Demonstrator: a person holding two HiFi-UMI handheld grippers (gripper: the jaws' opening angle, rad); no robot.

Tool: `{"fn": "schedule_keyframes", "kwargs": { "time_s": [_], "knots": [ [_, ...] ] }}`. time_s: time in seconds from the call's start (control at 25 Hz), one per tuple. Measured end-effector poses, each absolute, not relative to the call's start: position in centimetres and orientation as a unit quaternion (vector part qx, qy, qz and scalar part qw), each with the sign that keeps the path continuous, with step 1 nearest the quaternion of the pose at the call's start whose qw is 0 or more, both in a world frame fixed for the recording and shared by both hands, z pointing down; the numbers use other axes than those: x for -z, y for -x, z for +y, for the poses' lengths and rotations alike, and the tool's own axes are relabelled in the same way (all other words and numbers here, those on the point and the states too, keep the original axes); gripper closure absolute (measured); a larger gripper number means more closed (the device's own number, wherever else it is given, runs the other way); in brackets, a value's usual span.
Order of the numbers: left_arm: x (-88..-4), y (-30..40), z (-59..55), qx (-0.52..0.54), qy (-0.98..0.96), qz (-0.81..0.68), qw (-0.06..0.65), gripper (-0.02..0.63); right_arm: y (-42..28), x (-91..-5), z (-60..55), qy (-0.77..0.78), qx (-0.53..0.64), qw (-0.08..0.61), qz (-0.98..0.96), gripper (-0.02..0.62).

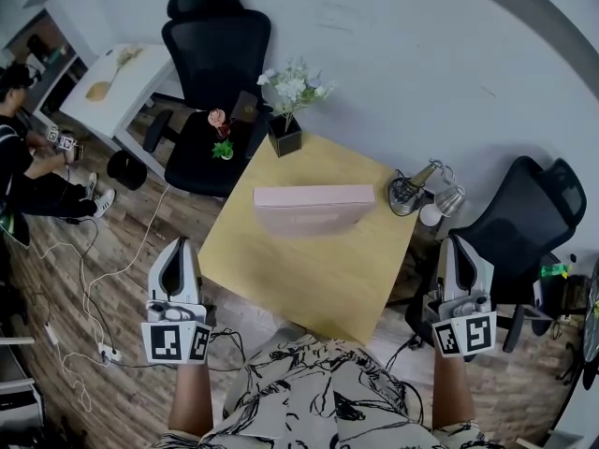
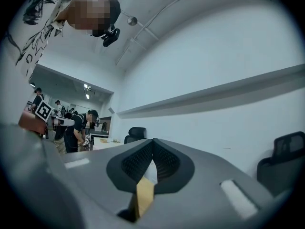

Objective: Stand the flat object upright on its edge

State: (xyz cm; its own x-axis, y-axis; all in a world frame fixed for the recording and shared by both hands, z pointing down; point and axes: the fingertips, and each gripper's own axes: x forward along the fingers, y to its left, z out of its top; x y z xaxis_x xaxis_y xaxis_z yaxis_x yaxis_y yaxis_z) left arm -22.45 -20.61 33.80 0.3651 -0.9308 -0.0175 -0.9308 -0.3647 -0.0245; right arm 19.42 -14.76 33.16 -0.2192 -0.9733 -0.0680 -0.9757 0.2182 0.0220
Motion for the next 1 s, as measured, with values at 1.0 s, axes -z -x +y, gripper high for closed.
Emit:
{"fn": "schedule_keyframes", "kwargs": {
  "time_s": [1.0],
  "knots": [
    [-33.44, 21.57, -21.11, -0.002, 0.829, 0.558, 0.019, 0.606, -18.74, -32.91, -14.95, 0.616, -0.034, 0.017, 0.787, 0.598]
  ]
}}
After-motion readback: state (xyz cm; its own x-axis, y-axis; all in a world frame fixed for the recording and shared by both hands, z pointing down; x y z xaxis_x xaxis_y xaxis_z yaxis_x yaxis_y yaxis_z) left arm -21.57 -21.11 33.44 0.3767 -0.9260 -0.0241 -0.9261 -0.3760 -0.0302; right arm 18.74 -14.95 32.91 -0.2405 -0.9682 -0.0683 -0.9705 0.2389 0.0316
